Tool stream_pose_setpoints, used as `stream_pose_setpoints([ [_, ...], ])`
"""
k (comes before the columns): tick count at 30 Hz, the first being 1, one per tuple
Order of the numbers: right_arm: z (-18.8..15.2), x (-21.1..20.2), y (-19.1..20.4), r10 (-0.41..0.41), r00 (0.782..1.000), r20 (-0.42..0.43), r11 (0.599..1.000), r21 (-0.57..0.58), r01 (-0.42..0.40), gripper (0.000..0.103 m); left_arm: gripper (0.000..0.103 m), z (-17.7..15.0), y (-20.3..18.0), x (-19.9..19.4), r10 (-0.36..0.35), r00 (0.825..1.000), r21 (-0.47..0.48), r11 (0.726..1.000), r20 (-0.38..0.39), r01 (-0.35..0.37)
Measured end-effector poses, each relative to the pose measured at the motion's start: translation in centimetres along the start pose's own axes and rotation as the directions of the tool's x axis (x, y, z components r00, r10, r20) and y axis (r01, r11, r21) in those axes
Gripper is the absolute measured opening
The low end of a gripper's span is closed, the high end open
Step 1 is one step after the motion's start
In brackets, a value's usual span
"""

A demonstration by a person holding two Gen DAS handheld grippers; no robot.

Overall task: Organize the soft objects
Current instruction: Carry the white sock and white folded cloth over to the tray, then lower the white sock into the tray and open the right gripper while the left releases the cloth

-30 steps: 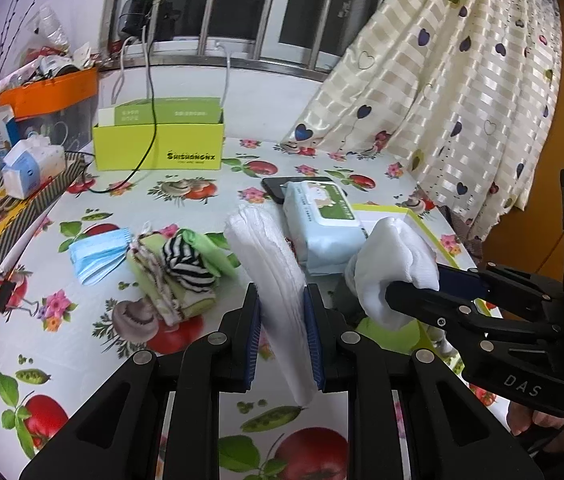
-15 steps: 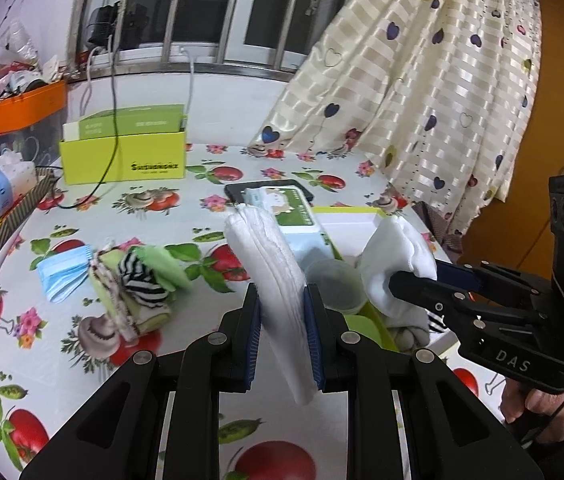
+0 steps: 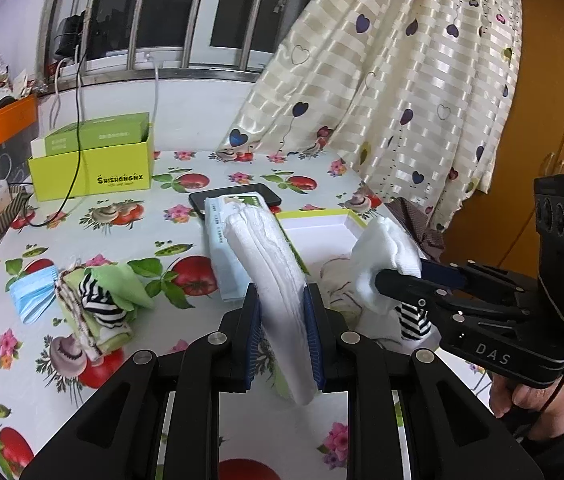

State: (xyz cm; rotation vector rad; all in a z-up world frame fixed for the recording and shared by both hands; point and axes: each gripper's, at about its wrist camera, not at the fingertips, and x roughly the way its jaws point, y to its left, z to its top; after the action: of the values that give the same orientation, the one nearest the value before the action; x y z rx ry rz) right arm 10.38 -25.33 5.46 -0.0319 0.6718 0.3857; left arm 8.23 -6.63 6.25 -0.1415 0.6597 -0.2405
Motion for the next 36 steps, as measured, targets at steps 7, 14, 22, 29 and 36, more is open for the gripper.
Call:
stream_pose_setpoints([
  [7, 0.2, -0.2, -1.9, -0.032, 0.999, 0.006, 0.999, 0.018, 0.031, 0.032, 0.022, 0.5, -0.9, 0.8, -0.024, 1.0, 0.017, 1.0, -0.009, 0.024],
  [14, 0.6, -0.3, -5.5, -0.092, 0.996, 0.012, 0.994, 0.061, 0.091, 0.032, 0.022, 1.2, -1.8, 2.1, -0.039, 0.999, 0.031, 0.999, -0.023, 0.04],
  [22, 0.2, 1.0, -9.2, -0.136, 0.99, -0.027, 0.985, 0.104, 0.138, 0.032, 0.022, 1.7, -2.7, 3.4, -0.048, 0.998, 0.041, 0.998, -0.042, 0.05],
  [29, -0.3, 2.9, -11.0, -0.147, 0.987, -0.068, 0.981, 0.119, 0.155, 0.032, 0.022, 1.9, -3.3, 4.2, -0.048, 0.997, 0.053, 0.997, -0.052, 0.051],
  [36, -0.7, 4.7, -11.9, -0.166, 0.98, -0.107, 0.978, 0.106, 0.178, 0.032, 0.022, 2.1, -3.8, 5.2, -0.055, 0.996, 0.058, 0.997, -0.07, 0.059],
])
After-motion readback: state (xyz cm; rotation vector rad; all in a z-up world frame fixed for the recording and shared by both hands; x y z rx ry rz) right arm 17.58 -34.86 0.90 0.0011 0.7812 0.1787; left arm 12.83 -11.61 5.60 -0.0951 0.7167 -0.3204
